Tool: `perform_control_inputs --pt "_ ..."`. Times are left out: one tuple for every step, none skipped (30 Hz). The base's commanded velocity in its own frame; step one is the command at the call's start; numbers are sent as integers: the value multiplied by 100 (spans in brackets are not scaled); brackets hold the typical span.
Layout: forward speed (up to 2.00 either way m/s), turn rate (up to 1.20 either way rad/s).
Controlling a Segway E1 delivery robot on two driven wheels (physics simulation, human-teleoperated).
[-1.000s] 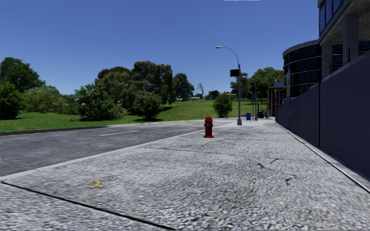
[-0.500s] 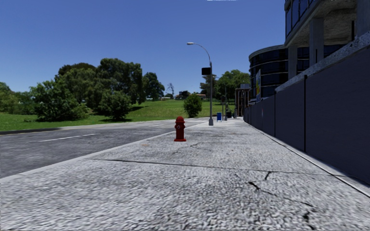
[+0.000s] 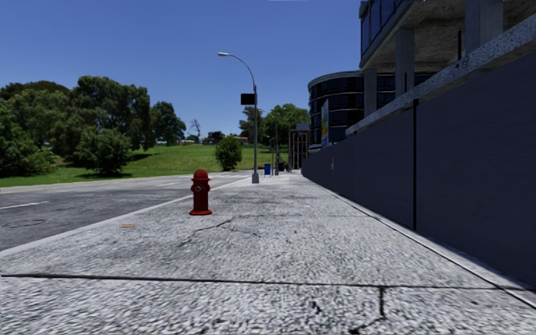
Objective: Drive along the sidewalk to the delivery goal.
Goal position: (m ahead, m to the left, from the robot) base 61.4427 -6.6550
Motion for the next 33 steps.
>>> perform_control_inputs --pt "200 -49" --pt "200 -49" --pt "200 -49" --pt "200 -49" --pt "200 -49" --pt "200 -40" --pt "200 0" --pt "200 0" --pt "200 0" --pt "200 0" --pt "200 0" --pt "200 0" --pt "200 0" --pt "200 0" --pt "200 0" --pt "200 0" --pt "200 0" --pt "200 0" --pt "200 0" --pt "200 0" --pt "200 0" --pt "200 0" --pt "200 0" --pt "200 0" --pt "200 0" --pt "200 0" --pt "200 0" --pt "200 0" --pt "200 0" --pt "200 0" --pt "200 0" --pt "200 0" --pt "200 0"
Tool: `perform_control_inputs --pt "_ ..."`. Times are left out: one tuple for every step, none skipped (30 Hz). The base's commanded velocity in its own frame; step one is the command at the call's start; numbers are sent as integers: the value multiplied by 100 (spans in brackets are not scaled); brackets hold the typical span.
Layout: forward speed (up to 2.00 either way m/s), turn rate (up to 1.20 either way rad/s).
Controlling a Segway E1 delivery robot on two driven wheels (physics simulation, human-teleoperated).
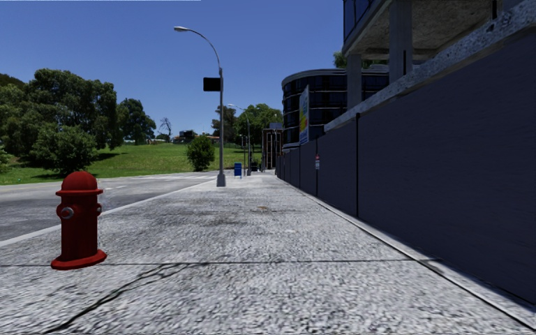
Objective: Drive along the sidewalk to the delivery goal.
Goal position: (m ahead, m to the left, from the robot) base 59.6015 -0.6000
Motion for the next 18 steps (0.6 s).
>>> perform_control_inputs --pt "200 0" --pt "200 0" --pt "200 0" --pt "200 0" --pt "200 0" --pt "200 0" --pt "200 0" --pt "200 0" --pt "200 0" --pt "200 0" --pt "200 0" --pt "200 0" --pt "200 0" --pt "200 0" --pt "200 0" --pt "200 0" --pt "200 0" --pt "200 0"
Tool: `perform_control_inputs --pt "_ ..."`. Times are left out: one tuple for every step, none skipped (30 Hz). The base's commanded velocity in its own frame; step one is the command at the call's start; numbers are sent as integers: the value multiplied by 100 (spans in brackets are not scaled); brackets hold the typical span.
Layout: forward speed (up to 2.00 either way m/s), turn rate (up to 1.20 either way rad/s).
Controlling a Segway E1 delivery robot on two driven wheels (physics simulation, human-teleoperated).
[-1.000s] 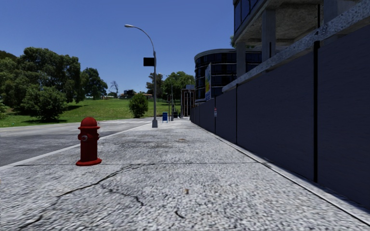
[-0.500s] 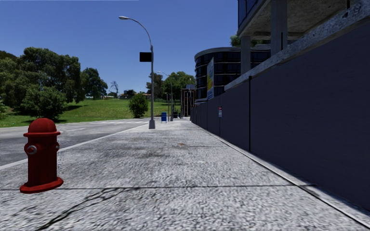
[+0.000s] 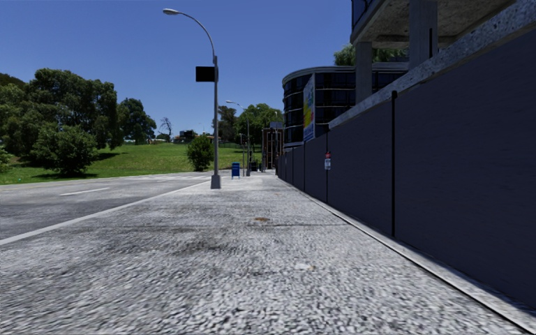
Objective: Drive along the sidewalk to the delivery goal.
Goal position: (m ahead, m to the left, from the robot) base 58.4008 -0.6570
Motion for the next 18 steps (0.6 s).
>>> perform_control_inputs --pt "200 0" --pt "200 0" --pt "200 0" --pt "200 0" --pt "200 0" --pt "200 0" --pt "200 0" --pt "200 0" --pt "200 0" --pt "200 0" --pt "200 0" --pt "200 0" --pt "200 0" --pt "200 0" --pt "200 0" --pt "200 0" --pt "200 0" --pt "200 0"
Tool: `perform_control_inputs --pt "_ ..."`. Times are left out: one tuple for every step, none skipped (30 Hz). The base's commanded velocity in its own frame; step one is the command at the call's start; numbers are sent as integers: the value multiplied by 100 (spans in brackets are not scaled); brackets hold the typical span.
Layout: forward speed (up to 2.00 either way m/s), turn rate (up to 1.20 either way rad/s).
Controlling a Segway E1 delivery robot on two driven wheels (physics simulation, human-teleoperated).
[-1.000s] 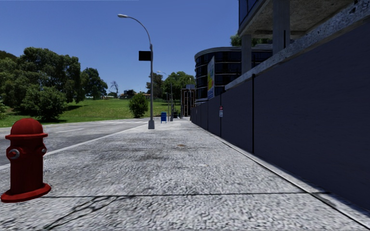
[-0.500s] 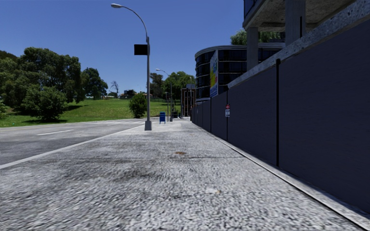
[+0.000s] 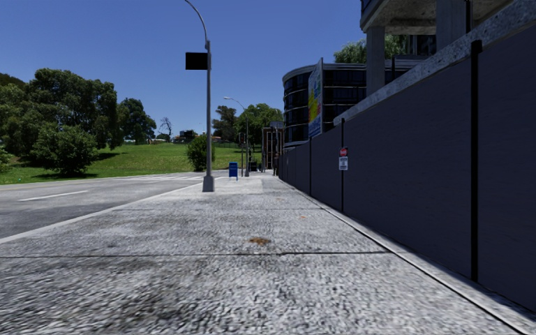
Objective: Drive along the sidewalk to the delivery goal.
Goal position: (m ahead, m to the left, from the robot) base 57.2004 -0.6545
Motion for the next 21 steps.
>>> perform_control_inputs --pt "200 0" --pt "200 0" --pt "200 0" --pt "200 0" --pt "200 0" --pt "200 0" --pt "200 0" --pt "200 0" --pt "200 0" --pt "200 0" --pt "200 0" --pt "200 0" --pt "200 0" --pt "200 0" --pt "200 0" --pt "200 0" --pt "200 0" --pt "200 0" --pt "200 0" --pt "200 0" --pt "200 0"
